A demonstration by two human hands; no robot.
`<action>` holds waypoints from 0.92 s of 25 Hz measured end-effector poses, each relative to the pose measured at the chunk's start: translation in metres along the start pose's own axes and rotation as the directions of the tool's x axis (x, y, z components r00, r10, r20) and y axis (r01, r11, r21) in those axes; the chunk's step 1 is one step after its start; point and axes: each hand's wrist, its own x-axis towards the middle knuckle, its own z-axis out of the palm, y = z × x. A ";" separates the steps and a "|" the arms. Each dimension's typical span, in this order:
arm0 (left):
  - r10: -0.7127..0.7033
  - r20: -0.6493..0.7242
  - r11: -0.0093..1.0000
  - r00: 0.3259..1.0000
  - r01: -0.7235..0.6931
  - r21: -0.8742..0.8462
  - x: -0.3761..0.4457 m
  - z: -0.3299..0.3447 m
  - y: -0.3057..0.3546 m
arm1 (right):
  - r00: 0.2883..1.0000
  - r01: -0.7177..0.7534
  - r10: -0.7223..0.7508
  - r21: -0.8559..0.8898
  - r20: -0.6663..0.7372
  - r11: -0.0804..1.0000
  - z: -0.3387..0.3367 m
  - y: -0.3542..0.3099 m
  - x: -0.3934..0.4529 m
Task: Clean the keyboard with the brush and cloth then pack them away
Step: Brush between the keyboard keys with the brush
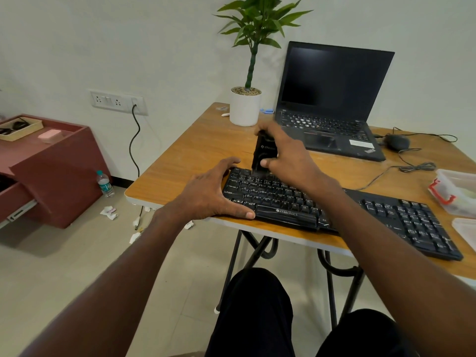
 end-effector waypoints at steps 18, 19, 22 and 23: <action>-0.057 0.018 0.998 0.998 0.057 -0.008 0.001 0.000 -0.002 | 0.982 -0.143 0.165 -0.205 0.095 0.968 -0.024 0.002 0.014; -0.057 0.017 0.998 0.998 0.058 -0.009 0.001 0.000 -0.003 | 0.988 -0.116 0.134 -0.201 0.078 0.973 -0.023 0.001 0.010; -0.056 0.018 0.998 0.998 0.056 -0.009 0.002 0.001 -0.003 | 0.992 -0.080 0.087 -0.080 0.095 0.994 -0.021 0.004 -0.006; -0.058 0.018 0.998 0.998 0.058 -0.009 0.002 0.001 -0.004 | 0.990 -0.107 0.115 -0.100 0.077 0.989 -0.024 0.007 -0.009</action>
